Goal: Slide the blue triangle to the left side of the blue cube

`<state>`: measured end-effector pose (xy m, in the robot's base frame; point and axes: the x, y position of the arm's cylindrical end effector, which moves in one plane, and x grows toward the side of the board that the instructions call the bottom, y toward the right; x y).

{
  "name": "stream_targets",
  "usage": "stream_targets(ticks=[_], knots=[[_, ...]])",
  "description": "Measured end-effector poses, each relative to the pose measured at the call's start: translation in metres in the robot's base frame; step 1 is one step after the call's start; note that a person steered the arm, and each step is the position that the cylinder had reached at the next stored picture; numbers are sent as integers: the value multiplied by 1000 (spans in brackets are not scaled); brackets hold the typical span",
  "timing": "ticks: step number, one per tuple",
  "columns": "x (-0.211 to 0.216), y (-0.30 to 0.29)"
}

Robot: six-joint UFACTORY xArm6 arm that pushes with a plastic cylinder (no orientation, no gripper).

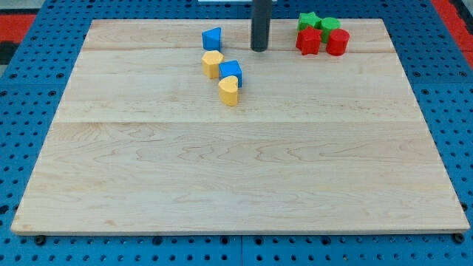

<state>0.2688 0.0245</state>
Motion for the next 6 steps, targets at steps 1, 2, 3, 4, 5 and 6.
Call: stream_targets(ticks=[1, 2, 3, 4, 5, 6], knots=[[12, -52], [39, -84], [76, -105], [83, -125], [30, -101], [0, -34]])
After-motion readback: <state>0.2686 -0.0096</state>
